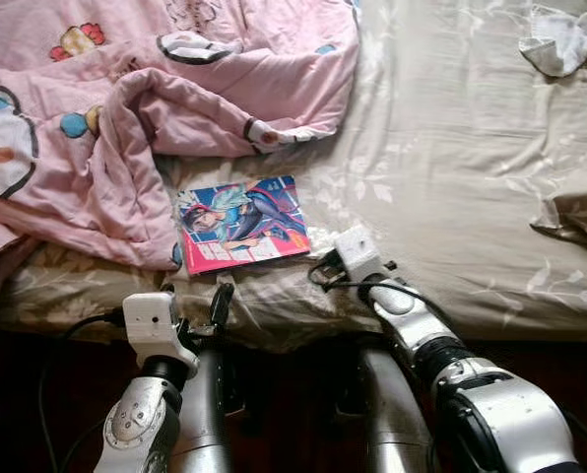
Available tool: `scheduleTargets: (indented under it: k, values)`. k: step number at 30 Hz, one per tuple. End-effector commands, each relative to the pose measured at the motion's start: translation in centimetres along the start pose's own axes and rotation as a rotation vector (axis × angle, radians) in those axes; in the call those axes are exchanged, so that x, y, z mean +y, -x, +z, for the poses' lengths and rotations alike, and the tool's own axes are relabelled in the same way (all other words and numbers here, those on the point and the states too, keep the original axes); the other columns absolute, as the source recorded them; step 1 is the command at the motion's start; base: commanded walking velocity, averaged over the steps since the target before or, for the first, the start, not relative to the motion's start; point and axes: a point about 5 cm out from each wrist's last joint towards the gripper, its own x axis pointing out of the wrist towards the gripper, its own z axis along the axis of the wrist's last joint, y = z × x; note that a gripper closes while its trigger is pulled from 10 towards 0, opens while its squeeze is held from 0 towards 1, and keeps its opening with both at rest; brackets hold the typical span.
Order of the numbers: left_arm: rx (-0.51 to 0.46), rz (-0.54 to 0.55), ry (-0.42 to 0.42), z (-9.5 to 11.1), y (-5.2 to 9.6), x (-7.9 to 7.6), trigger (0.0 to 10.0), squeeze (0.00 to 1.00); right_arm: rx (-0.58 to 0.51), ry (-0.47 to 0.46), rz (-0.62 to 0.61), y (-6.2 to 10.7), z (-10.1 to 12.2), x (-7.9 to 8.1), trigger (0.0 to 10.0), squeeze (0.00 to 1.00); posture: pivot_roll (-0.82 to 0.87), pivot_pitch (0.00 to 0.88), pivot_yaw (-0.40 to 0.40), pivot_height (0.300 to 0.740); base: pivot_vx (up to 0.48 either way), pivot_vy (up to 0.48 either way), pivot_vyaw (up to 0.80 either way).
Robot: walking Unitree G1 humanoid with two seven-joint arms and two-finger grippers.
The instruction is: Clean up the room
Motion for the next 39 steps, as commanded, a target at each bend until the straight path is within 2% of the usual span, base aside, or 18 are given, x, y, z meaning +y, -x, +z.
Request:
scheduleTargets:
  k: [1, 5, 7, 14, 15, 16, 20, 22, 25, 30, 36, 39]
  values:
    - [0.053, 0.024, -0.007, -1.4, 0.7, 0.6, 10.0, 0.00, 0.026, -0.058, -0.009, 0.5, -1.7, -0.2, 0.0, 0.00, 0.25, 0.548, -0.123, 0.620, 0.000, 0.000, 0.00]
    - [0.064, 0.031, -0.008, -2.2, 0.0, 1.1, 10.0, 0.00, -0.015, -0.129, -0.050, 0.8, -1.5, -1.4, 0.0, 0.00, 0.24, 0.506, -0.126, 0.620, 0.000, 0.000, 0.00]
    - [0.075, 0.040, -0.011, -3.0, -0.3, 1.4, 10.0, 0.00, -0.045, -0.192, -0.071, 1.2, -1.9, -2.1, 0.0, 0.00, 0.22, 0.451, -0.125, 0.620, 0.000, 0.000, 0.00]
    - [0.121, 0.049, -0.021, -4.8, -1.1, 2.4, 10.0, 0.00, -0.089, -0.261, -0.083, 2.5, -4.0, -2.3, 0.0, 0.00, 0.18, 0.351, -0.102, 0.620, 0.000, 0.000, 0.00]
    - [0.138, 0.052, -0.027, -5.3, -1.2, 2.8, 10.0, 0.00, -0.106, -0.274, -0.087, 2.9, -4.7, -2.3, 4.0, 0.00, 0.17, 0.330, -0.093, 0.620, 0.000, 0.000, 0.00]
    - [0.146, 0.054, -0.029, -5.5, -1.3, 3.0, 10.0, 0.00, -0.107, -0.286, -0.094, 3.1, -4.9, -2.3, 10.0, 0.00, 0.17, 0.312, -0.084, 0.620, 0.000, 0.000, 0.00]
    - [0.216, 0.072, -0.036, -7.2, -0.8, 4.0, 10.0, 0.00, -0.117, -0.375, -0.166, 4.6, -7.3, -2.9, 10.0, 0.00, 0.14, 0.282, -0.070, 0.620, 0.000, 0.000, 0.00]
    - [0.267, 0.103, -0.023, -8.5, -0.5, 4.7, 10.0, 0.00, -0.072, -0.405, -0.209, 5.5, -9.1, -3.2, 10.0, 0.00, 0.13, 0.260, -0.056, 0.620, 0.000, 0.000, 0.00]
    - [0.289, 0.117, -0.008, -9.1, -0.4, 5.0, 10.0, 0.00, -0.070, -0.463, -0.238, 6.0, -9.9, -3.3, 10.0, 0.00, 0.12, 0.248, -0.054, 0.620, 0.000, 0.000, 0.00]
    - [0.368, 0.136, 0.006, -11.2, -0.1, 5.3, 10.0, 0.00, 0.004, -0.442, -0.235, 6.9, -11.8, -2.5, 10.0, 0.00, 0.11, 0.210, -0.055, 0.620, 0.000, 0.000, 0.00]
    - [0.491, 0.140, 0.016, -13.6, 0.9, 5.2, 10.0, 0.00, 0.195, -0.462, -0.301, 8.6, -15.3, -2.2, 10.0, 0.00, 0.12, 0.184, -0.064, 0.664, 0.000, 0.000, 0.00]
    - [0.526, 0.144, 0.018, -14.1, 1.3, 5.3, 10.0, 0.00, 0.239, -0.468, -0.295, 9.0, -16.1, -1.7, 10.0, 0.00, 0.12, 0.180, -0.067, 0.679, 0.000, 0.000, 0.00]
